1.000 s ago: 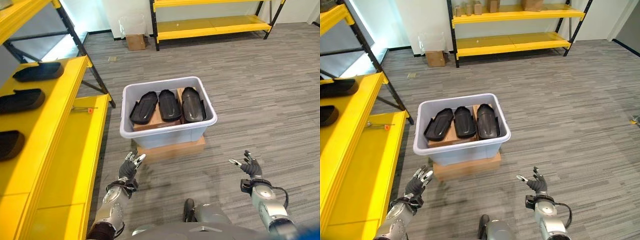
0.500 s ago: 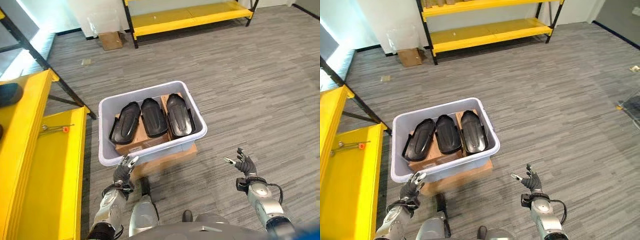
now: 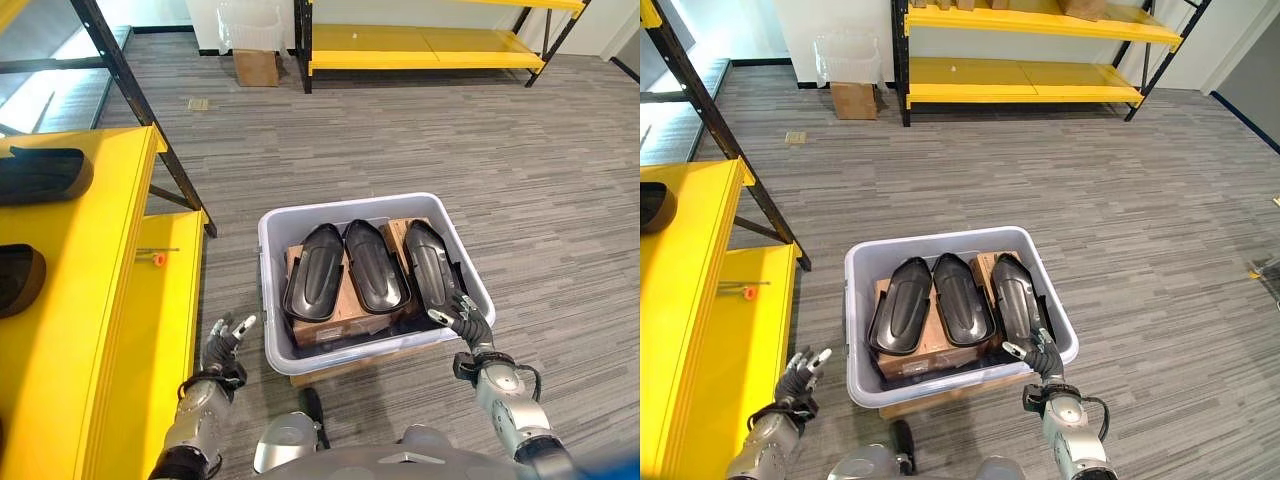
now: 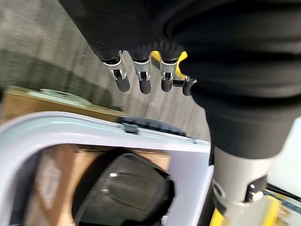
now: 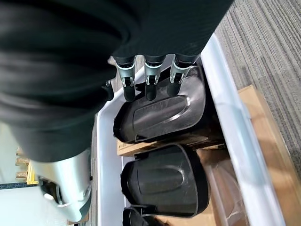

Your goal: Move parts from the plastic box to the shelf.

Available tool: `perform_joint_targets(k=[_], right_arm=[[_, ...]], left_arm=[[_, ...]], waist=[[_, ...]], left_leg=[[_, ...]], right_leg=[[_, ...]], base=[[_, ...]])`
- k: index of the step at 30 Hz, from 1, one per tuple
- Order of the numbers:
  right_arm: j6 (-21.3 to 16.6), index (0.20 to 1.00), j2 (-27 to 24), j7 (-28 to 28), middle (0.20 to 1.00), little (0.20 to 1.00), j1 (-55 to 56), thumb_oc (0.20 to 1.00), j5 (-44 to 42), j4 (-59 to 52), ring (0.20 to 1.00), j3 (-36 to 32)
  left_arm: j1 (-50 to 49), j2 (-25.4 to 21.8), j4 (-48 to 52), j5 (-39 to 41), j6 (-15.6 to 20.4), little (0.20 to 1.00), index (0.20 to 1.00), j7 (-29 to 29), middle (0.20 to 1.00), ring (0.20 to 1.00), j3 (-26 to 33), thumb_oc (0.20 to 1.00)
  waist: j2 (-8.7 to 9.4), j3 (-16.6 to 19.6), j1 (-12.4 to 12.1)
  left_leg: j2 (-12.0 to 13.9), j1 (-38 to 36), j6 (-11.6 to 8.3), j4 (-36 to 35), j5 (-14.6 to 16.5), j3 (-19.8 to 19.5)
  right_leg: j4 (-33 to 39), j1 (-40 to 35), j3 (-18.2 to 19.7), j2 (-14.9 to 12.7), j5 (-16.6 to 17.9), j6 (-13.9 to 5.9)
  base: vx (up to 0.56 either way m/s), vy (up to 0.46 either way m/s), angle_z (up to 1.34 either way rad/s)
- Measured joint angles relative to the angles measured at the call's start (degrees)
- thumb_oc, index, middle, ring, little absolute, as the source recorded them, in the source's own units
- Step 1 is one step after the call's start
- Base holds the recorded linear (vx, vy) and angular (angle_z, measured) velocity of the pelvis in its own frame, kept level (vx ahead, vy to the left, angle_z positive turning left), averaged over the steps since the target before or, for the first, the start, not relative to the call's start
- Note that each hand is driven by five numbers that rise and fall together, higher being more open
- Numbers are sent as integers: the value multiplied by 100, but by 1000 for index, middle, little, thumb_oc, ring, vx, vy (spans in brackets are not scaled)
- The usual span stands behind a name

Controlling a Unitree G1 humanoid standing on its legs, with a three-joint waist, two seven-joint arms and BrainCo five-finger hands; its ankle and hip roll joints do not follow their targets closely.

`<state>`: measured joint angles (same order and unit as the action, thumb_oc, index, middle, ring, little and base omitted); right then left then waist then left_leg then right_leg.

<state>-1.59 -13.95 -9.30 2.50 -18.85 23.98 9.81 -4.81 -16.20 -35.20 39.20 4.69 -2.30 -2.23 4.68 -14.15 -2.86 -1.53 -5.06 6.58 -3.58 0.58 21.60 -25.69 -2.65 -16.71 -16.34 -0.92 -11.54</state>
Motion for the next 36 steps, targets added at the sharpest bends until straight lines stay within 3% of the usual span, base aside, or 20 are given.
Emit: perform_joint_targets(k=[1, 2, 4, 7, 10, 13, 15, 16, 18, 21, 23, 25, 26, 27, 30, 32, 33, 34, 36], right_arm=[[2, 1000, 0, 10, 1000, 1000, -13, 1000, 1, 0, 1000, 16], [-3, 1000, -43, 3, 1000, 1000, -87, 1000, 1, -68, 1000, 150], [-7, 1000, -37, -18, 1000, 1000, -73, 1000, -3, -60, 1000, 203], [-2, 1000, 8, -47, 1000, 1000, 14, 1000, -3, -33, 1000, 223], [10, 1000, 54, -53, 1000, 1000, 18, 1000, 1, -37, 1000, 273], [12, 1000, 47, -67, 1000, 1000, 11, 1000, 260, -38, 1000, 277], [56, 1000, -48, -76, 1000, 1000, -43, 1000, 407, -40, 1000, 401], [93, 1000, -111, -55, 1000, 1000, -113, 1000, 472, -32, 1000, 401], [151, 1000, -324, -45, 1000, 1000, -143, 1000, 574, -27, 1000, 405], [244, 1000, -635, -20, 1000, 1000, -125, 1000, 676, -27, 1000, 369], [245, 1000, -742, -69, 1000, 1000, -57, 1000, 677, -28, 1000, 274], [247, 1000, -760, -257, 1000, 1000, -16, 1000, 676, -35, 1000, 218], [242, 1000, -802, -350, 1000, 1000, -38, 1000, 676, -41, 1000, 178], [242, 1000, -846, -385, 1000, 1000, -78, 1000, 675, -41, 1000, 182], [166, 1000, -887, -403, 1000, 1000, -423, 1000, 674, -1, 1000, 171], [82, 1000, -907, -454, 1000, 1000, -474, 1000, 690, -1, 1000, 54], [49, 1000, -877, -504, 1000, 1000, -473, 1000, 866, -4, 1000, -30], [27, 1000, -860, -559, 1000, 1000, -402, 1000, 1181, -128, 1000, -26], [-43, 1000, -859, -613, 1000, 1000, -292, 1000, 1369, -384, 1000, -24]], left_arm=[[-13, 18, -2, -12, -11, 1000, 1000, 5, 1000, 1000, -2, 1000], [-40, -27, 4, -30, -11, 1000, 1000, -7, 1000, 1000, 3, 1000], [-8, -54, 4, -30, -35, 1000, 1000, -10, 1000, 1000, -7, 1000], [34, -88, 26, -29, -32, 1000, 1000, -9, 1000, 1000, -178, 1000], [-103, -111, 208, 4, -19, 1000, 1000, -36, 1000, 1000, -165, 1000], [-302, -22, 248, 262, -19, 1000, 1000, -61, 1000, 1000, 19, 1000], [-456, 126, 255, 932, 43, 1000, 1000, -119, 1000, 1000, 272, 1000], [-489, 263, 295, 1135, 123, 1000, 1000, -218, 1000, 1000, 466, 1000], [-605, 544, 497, 1209, 233, 1000, 1000, -299, 1000, 1000, 439, 1000], [-699, 855, 583, 1337, 254, 1000, 1000, -306, 1000, 1000, 432, 1000], [-728, 905, 508, 1384, 248, 1000, 1000, -282, 1000, 1000, 436, 1000], [-553, 898, 365, 1377, 245, 1000, 1000, -209, 1000, 1000, 477, 1000], [-486, 905, 330, 1355, 236, 1000, 1000, -166, 1000, 1000, 463, 1000], [-449, 919, 335, 1354, 235, 1000, 1000, -156, 1000, 1000, 448, 1000], [-196, 819, 367, 1339, 227, 1000, 1000, -211, 1000, 1000, 386, 1000], [-53, 811, 359, 1299, 227, 1000, 1000, -221, 1000, 1000, 312, 1000], [25, 767, 360, 1288, 229, 1000, 1000, -186, 1000, 1000, 269, 1000], [24, 614, 508, 1203, 230, 1000, 1000, -177, 1000, 1000, 269, 1000], [-100, 332, 730, 1139, 247, 1000, 1000, -177, 1000, 1000, 273, 1000]], waist=[[31, 7, -14], [8, 0, 9], [80, 21, 27], [102, 34, 48], [147, 102, 23], [108, 111, -7], [118, 125, -87], [43, 122, -134], [-373, 61, -60], [-711, 59, 6], [-657, 32, 93], [-481, -27, 201], [-461, -21, 215], [-514, -22, 202], [-375, -117, 37], [-499, -91, 199], [-535, -98, 237], [-423, -132, 218], [-336, -103, 171]], left_leg=[[9, -26, -13, -41, 11, -79], [128, 64, -21, -3, -61, -15], [127, 173, -59, 128, -37, -62], [158, 225, -118, 310, 18, -196], [253, 386, -221, 497, 46, -271], [367, 357, -456, 496, -26, -223], [469, 371, -670, 577, -148, -109], [627, 402, -810, 642, -164, -108], [1067, 425, -1080, 602, -310, -180], [1496, 306, -1264, 358, -457, -181], [1712, 249, -1261, 304, -456, 56], [1911, 198, -1263, 443, -458, 590], [1964, 170, -1244, 638, -543, 577], [1974, 104, -1219, 790, -824, 413], [1760, 19, -1338, 851, -539, -355], [1656, -22, -1324, 777, -88, -380], [1584, -133, -1444, 582, 19, -333], [1349, -209, -1358, 460, 7, -307], [1166, -185, -1266, 467, 40, -295]], right_leg=[[-268, 257, 55, -71, -243, -57], [611, 379, 23, 117, -373, -20], [1585, 433, 36, 46, -49, -80], [2471, 446, 412, -336, 883, -212], [2486, 369, 386, -374, 945, -191], [2714, -57, -95, -329, 917, -127], [2709, -253, -356, -221, 775, 19], [2810, -296, -419, -57, 585, 230], [2774, -271, -481, 378, 489, 483], [2697, -277, -550, 782, 256, 723], [2485, -247, -781, 814, 99, 934], [2415, -226, -991, 772, -2, 1007], [2333, -145, -1001, 786, -36, 1010], [2223, -31, -972, 803, -68, 1007], [1639, 365, -517, 575, -66, 913], [1539, 373, -509, 453, -95, 745], [1530, 354, -507, 406, -53, 664], [1714, 240, -460, 212, 125, 535], [1959, 159, -437, 86, 324, 488]], base=[[-52, -263, -1], [-44, -347, 6], [-30, -396, 21], [-104, -471, 32], [-43, -471, 11], [-75, -296, -15], [-63, -319, -40], [-58, -270, -30], [6, -197, -9], [-27, -141, 3], [-63, -69, 38], [-47, 10, 57], [-27, 72, 25], [-25, 138, -13], [41, 224, -53], [128, 217, 8], [103, 139, 20], [36, 123, 11], [-1, 89, 4]])
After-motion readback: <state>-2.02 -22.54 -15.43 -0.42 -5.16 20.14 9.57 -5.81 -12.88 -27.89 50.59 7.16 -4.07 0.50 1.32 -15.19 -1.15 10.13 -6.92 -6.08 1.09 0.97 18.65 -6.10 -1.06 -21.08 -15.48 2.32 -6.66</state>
